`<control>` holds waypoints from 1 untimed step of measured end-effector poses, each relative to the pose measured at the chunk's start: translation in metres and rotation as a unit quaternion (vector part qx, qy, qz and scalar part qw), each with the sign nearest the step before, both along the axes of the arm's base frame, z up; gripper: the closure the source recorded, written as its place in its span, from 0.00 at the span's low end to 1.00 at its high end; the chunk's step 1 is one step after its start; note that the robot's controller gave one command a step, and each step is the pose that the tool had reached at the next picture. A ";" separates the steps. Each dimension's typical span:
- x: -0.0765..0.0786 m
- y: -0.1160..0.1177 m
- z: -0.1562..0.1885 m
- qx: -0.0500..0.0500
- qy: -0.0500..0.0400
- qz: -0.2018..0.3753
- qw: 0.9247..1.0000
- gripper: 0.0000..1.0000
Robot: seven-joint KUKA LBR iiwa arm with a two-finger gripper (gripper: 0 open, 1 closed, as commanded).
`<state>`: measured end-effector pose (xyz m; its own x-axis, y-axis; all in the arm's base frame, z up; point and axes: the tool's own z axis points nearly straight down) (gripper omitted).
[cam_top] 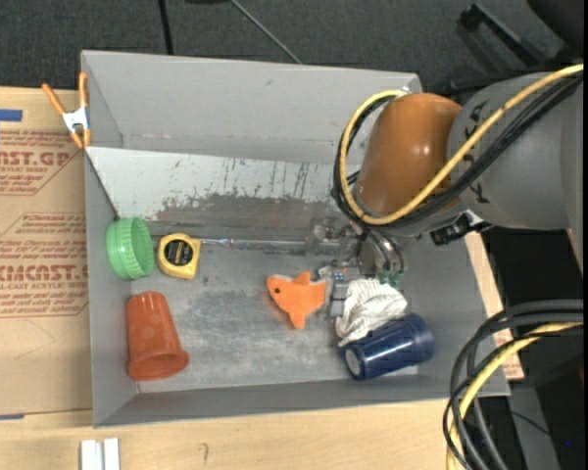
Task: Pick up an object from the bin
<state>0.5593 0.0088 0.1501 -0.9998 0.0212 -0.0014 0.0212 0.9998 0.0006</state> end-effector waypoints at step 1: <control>0.008 0.008 -0.068 0.000 -0.001 0.060 0.998 1.00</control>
Offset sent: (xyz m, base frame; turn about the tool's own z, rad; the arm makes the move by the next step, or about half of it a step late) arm 0.0000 0.0000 0.0000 0.0000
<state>0.5674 0.0172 0.0825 -0.9951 -0.0989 -0.0029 -0.0989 0.9951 -0.0001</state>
